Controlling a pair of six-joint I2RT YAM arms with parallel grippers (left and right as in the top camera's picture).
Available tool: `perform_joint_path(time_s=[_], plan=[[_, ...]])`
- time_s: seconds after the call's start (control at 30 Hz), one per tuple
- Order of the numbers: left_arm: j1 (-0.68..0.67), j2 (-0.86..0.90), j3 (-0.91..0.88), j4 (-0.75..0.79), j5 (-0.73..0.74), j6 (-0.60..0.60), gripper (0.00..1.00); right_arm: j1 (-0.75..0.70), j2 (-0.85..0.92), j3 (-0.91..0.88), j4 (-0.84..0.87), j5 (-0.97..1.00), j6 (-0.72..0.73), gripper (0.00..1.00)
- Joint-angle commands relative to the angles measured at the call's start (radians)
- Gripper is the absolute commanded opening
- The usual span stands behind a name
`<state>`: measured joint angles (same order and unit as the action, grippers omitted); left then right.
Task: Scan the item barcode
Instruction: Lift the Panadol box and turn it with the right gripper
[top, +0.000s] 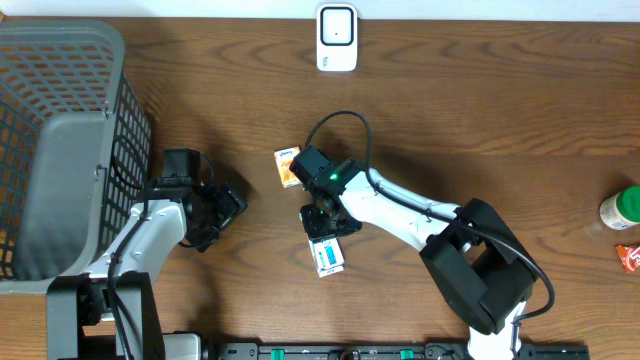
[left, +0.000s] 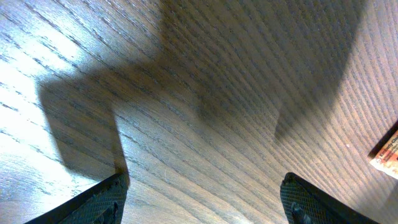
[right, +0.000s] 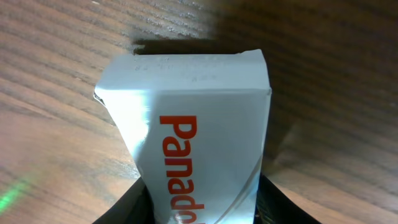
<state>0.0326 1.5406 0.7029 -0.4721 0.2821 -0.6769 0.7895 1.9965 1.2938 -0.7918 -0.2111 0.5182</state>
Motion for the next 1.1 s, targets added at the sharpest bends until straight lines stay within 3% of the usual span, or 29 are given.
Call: perform_joint_path(time_s=[0.0,0.4,0.83,1.07], plan=[[0.024,0.117,-0.125,-0.043,-0.194,0.014,0.82,-0.003,0.074,-0.042,-0.01,-0.09,0.0,0.36],[0.024,0.117,-0.125,-0.043,-0.194,0.014,0.82,-0.093,0.074,0.016,-0.014,-0.471,-0.118,0.29],[0.024,0.117,-0.125,-0.043,-0.194,0.014,0.82,-0.224,0.074,0.029,-0.007,-1.089,-0.319,0.3],[0.024,0.117,-0.125,-0.043,-0.194,0.014,0.82,-0.294,0.074,0.029,-0.004,-1.297,-0.352,0.31]])
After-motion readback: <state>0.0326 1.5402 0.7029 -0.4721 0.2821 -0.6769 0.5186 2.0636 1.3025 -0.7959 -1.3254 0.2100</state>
